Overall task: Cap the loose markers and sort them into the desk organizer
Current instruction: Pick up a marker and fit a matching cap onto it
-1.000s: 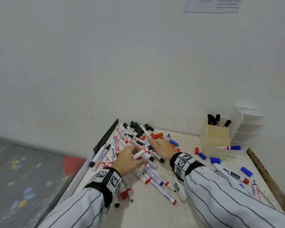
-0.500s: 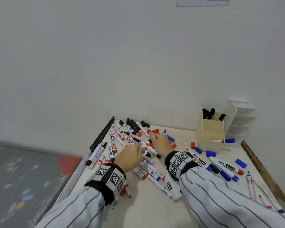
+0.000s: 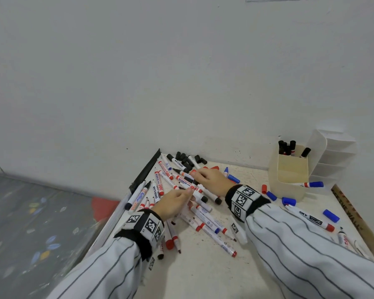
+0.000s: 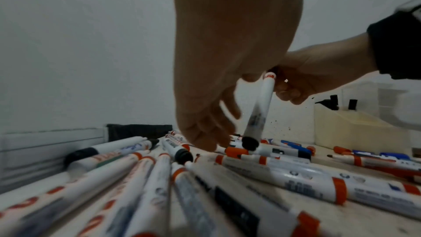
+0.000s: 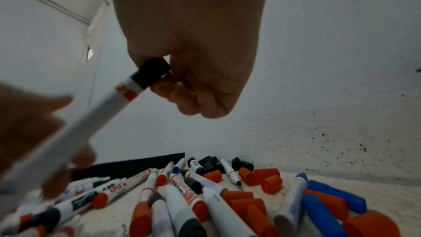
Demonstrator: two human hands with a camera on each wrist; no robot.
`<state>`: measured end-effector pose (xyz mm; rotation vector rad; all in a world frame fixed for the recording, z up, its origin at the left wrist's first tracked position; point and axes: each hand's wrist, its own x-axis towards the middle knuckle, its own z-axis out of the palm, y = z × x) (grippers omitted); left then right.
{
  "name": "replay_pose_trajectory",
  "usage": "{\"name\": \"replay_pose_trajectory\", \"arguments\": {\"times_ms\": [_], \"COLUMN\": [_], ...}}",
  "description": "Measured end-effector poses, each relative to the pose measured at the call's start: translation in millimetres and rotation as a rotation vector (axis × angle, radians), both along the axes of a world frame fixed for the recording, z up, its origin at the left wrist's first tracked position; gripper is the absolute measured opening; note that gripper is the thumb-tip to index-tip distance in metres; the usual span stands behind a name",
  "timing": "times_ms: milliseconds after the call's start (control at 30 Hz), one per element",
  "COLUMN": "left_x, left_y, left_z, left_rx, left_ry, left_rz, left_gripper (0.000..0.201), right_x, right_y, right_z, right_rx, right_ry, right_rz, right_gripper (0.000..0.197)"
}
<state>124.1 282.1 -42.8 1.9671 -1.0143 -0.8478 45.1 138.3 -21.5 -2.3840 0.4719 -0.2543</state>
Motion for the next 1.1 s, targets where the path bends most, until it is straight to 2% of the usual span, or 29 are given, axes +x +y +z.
{"name": "replay_pose_trajectory", "arguments": {"times_ms": [67,167,233,300,433,600,700,767,833,867,1000,1100], "left_x": [8,23,28,26,21,13,11,16,20,21,18,16], "left_y": [8,26,40,47,45,34,31,29,28,28,22,19], "left_z": [-7,-18,-23,-24,-27,-23,-24,-28,-31,-33,-33,-30], "left_rx": [0.048,0.237,0.399,0.522,0.553,0.572,0.598,0.601,0.586,0.568,0.566,0.595], "left_ry": [-0.099,-0.325,-0.393,-0.422,-0.304,-0.392,-0.357,-0.279,-0.17,-0.129,-0.169,-0.192], "left_rz": [0.134,0.335,0.336,0.296,0.316,0.305,0.32,0.344,0.362,0.38,0.407,0.392], "left_gripper": [0.047,0.027,0.024,0.03,0.043,0.048,0.05,0.037,0.014,0.011,0.038,0.044], "right_x": [6,12,15,17,17,11,6,0,-8,-12,-23,-34], "right_y": [-6,-14,-18,-20,-19,-18,-27,-35,-43,-48,-70,-85], "right_z": [3,4,4,3,0,-3,-5,-2,4,7,7,14], "right_rx": [-0.018,0.026,0.02,0.029,0.051,0.051,0.067,0.061,0.04,0.026,0.016,0.009], "right_ry": [-0.013,-0.13,-0.184,-0.226,-0.243,-0.254,-0.263,-0.276,-0.295,-0.304,-0.335,-0.363], "right_rz": [-0.035,-0.147,-0.197,-0.239,-0.277,-0.298,-0.352,-0.377,-0.394,-0.411,-0.477,-0.521], "right_gripper": [0.039,0.037,0.038,0.038,0.04,0.041,0.039,0.04,0.033,0.029,0.029,0.027]}}
